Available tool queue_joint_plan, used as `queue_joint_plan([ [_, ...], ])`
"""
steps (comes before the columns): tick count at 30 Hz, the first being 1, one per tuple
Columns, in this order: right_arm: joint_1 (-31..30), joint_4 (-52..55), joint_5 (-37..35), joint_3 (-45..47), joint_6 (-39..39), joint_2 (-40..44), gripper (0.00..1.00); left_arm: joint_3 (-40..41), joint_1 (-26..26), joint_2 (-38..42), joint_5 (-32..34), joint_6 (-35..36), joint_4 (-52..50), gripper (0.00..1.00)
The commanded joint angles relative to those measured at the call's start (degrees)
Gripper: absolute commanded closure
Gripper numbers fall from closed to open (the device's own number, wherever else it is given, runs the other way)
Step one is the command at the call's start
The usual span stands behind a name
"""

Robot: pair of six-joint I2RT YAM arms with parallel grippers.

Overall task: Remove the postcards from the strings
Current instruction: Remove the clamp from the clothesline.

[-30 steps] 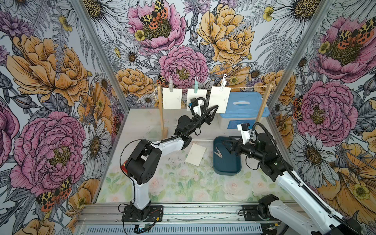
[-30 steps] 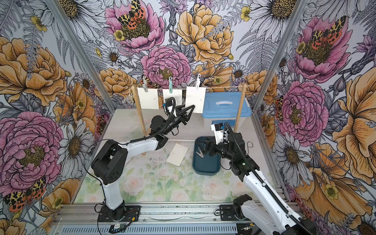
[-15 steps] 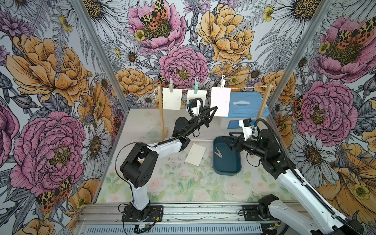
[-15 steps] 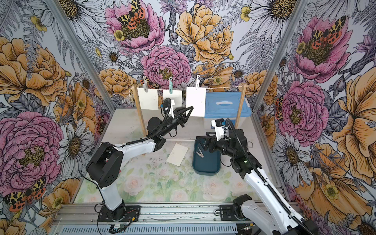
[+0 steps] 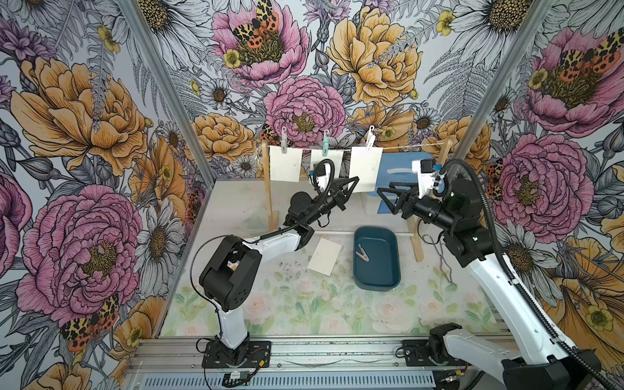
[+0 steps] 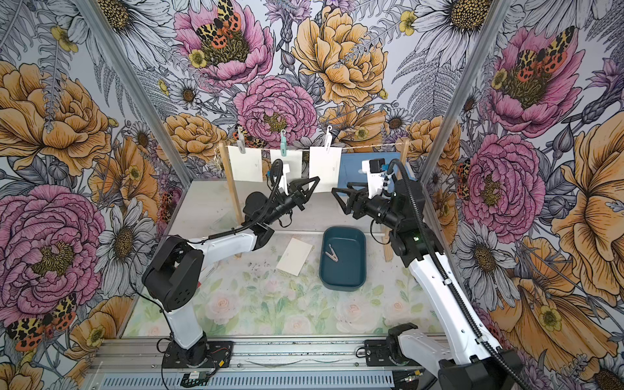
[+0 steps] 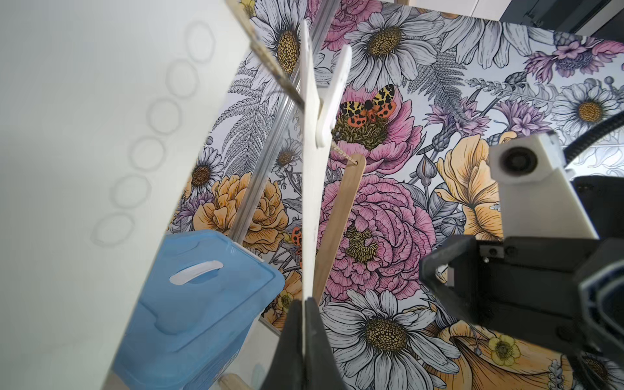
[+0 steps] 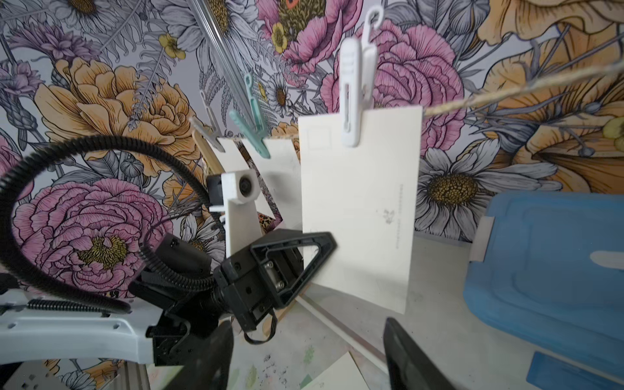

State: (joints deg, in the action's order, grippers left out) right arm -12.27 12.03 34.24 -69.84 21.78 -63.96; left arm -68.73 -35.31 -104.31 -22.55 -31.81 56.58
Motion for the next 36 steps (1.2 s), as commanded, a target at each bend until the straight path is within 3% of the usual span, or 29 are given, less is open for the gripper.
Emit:
queue_joint_plan([
  [1, 1.7, 0.1, 5.2, -5.7, -0.3, -3.0, 0.32, -2.5, 0.8, 0.6, -2.4, -2.3, -0.7, 1.0],
  [10, 4.8, 0.1, 15.5, -20.9, 0.4, -14.1, 0.3, -5.3, 2.3, -2.5, -5.5, -8.2, 0.0, 1.0],
  [36, 7.1, -0.1, 24.7, -52.1, 6.2, -40.1, 0.24, -7.3, 3.2, -2.6, -5.0, -6.2, -7.4, 1.0],
])
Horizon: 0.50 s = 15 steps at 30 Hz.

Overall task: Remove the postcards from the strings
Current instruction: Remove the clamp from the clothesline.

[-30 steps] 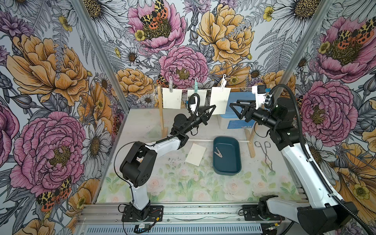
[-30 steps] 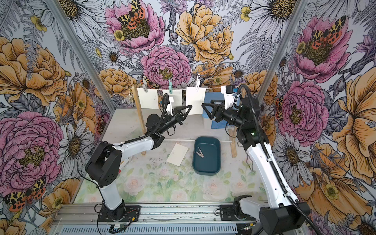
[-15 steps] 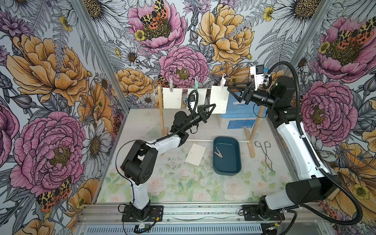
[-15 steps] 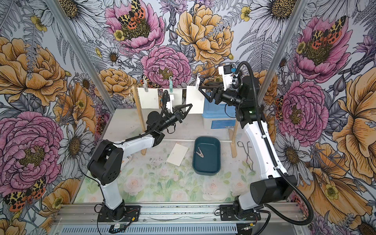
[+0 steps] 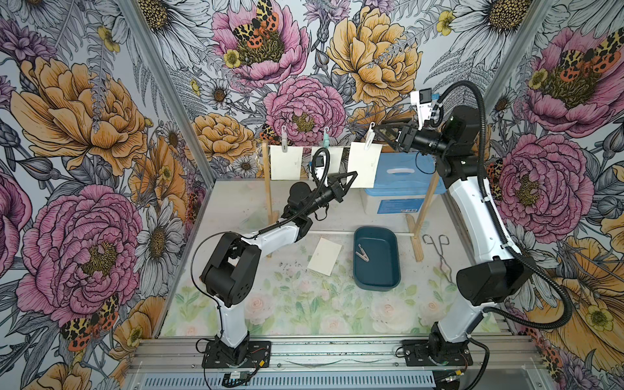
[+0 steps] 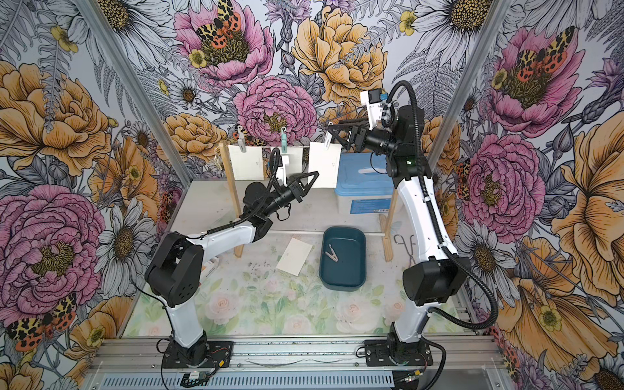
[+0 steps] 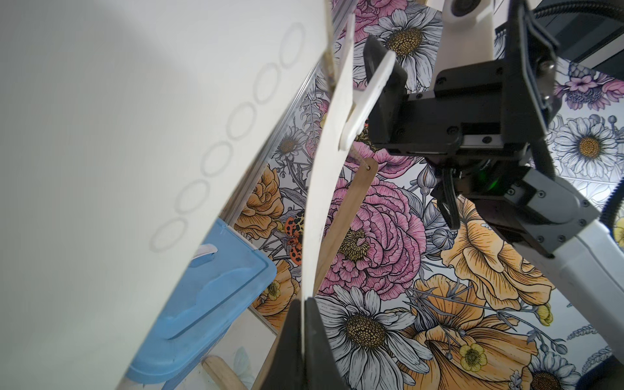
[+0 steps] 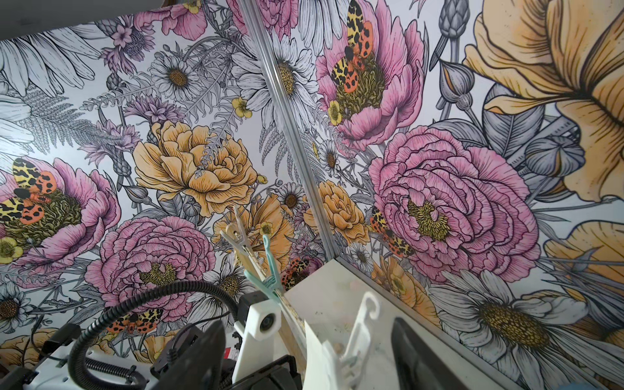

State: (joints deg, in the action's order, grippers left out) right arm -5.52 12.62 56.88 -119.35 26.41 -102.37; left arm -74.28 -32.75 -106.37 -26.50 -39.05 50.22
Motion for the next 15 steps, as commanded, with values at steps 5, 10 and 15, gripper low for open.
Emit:
queue_joint_plan([
  [5, -0.2, -0.7, 4.5, -4.8, 2.3, -4.4, 0.25, -2.3, 0.9, -1.2, -1.3, 0.6, -0.7, 1.0],
  [10, -1.0, -0.6, 8.5, -6.2, 2.0, -6.5, 0.26, -2.7, 1.2, -1.5, -2.1, -0.2, -0.3, 1.0],
  [15, -1.7, -0.7, 10.8, -6.8, 1.5, -7.6, 0.3, -2.4, 1.1, -1.3, -2.8, -0.3, -0.1, 1.0],
])
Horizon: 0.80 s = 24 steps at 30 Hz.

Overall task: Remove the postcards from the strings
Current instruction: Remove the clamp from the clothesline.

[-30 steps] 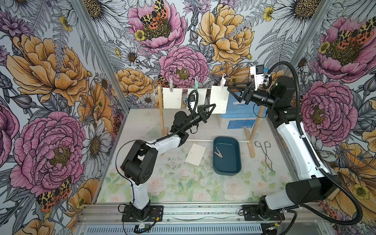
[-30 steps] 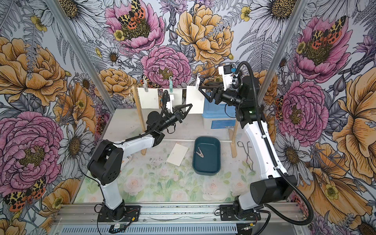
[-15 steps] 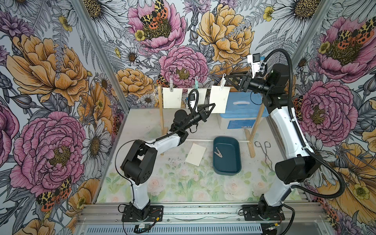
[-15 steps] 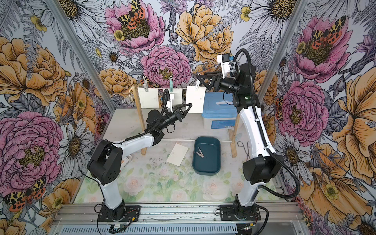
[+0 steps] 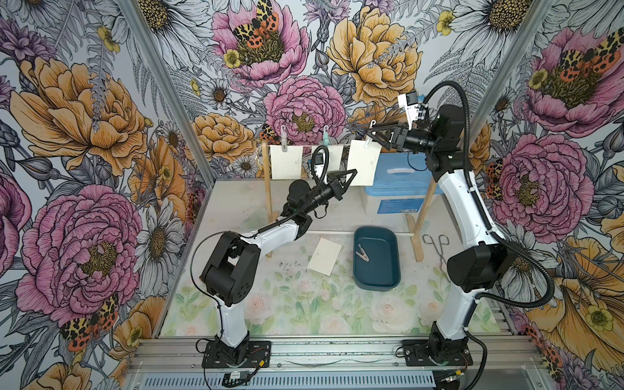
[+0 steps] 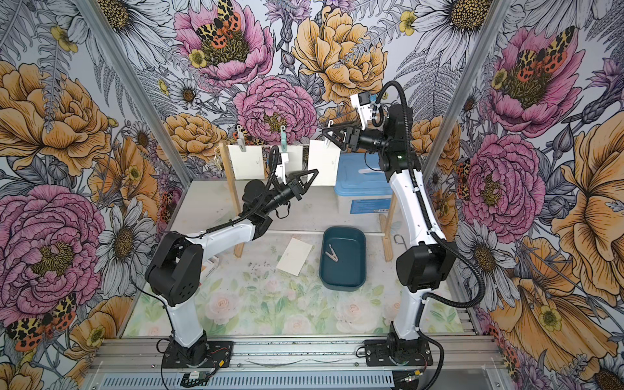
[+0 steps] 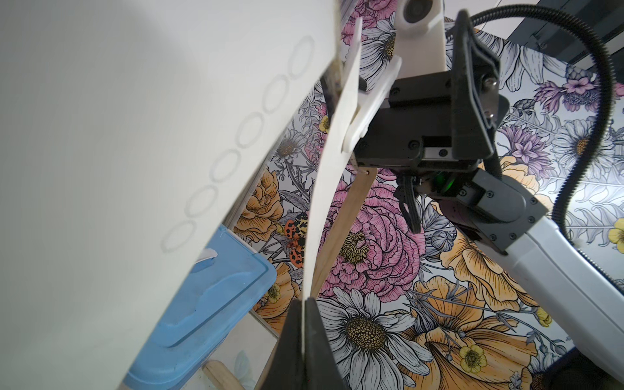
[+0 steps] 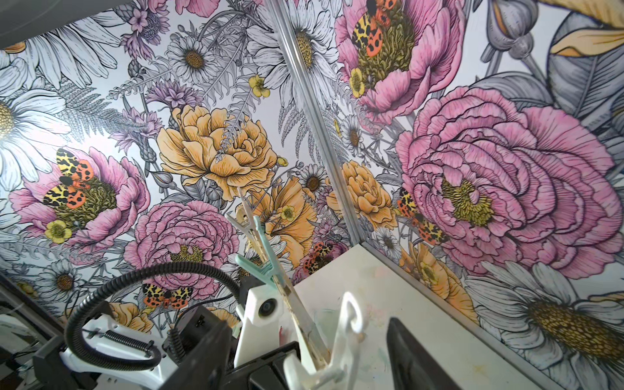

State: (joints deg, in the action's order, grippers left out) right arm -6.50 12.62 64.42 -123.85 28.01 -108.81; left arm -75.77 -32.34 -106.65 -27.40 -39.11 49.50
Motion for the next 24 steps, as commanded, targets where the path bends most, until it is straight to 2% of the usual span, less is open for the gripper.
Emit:
queue_joint_plan([
  [1, -0.8, -0.7, 3.8, -2.2, -0.2, -1.2, 0.32, -0.8, 0.9, -0.9, -2.1, -0.6, 0.8, 1.0],
  [10, -1.0, -0.7, 4.4, 0.4, -2.0, -0.2, 0.45, -0.5, 1.4, -1.7, -4.3, -3.6, 4.1, 1.0],
  [15, -1.1, -0.8, 3.4, 2.3, -3.0, 0.9, 0.49, -0.4, 2.0, -2.8, -5.4, -7.5, 8.6, 1.0],
  [24, -1.5, -0.7, 2.9, 3.5, -3.9, 1.9, 0.57, -0.8, 2.1, -3.3, -6.2, -8.7, 9.2, 1.0],
])
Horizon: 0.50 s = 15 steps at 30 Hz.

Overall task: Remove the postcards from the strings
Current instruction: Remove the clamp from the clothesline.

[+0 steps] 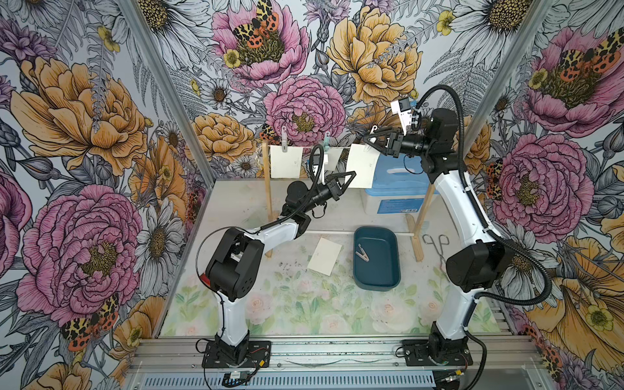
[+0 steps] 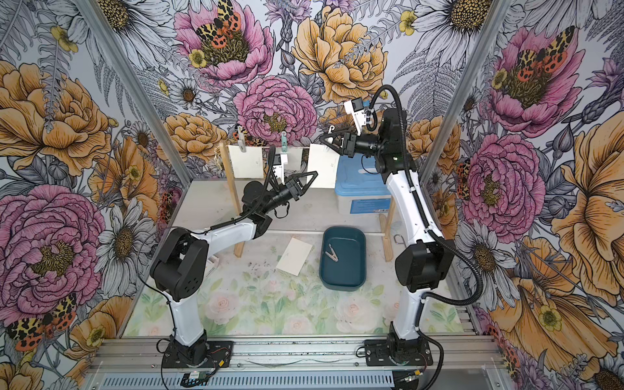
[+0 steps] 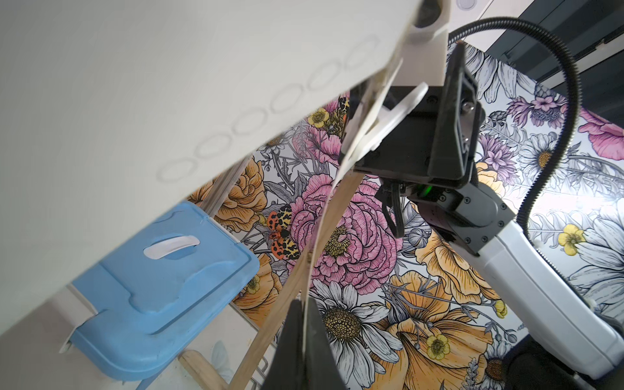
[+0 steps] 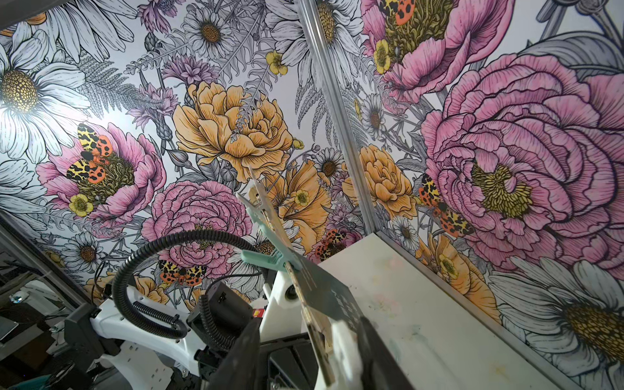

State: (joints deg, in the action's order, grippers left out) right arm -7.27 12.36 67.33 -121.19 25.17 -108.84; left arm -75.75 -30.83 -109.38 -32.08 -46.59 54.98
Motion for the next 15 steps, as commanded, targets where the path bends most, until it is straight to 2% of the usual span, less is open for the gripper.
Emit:
queue_joint_plan([
  [1, -0.8, -0.4, -0.2, 0.9, -1.1, 2.0, 0.58, -1.0, 0.5, -0.7, -1.7, -1.4, 3.9, 1.0],
  [15, -1.7, -0.4, -2.0, 1.2, -1.6, 3.1, 0.76, -1.0, 0.5, -0.7, -2.1, -2.2, 3.4, 1.0],
])
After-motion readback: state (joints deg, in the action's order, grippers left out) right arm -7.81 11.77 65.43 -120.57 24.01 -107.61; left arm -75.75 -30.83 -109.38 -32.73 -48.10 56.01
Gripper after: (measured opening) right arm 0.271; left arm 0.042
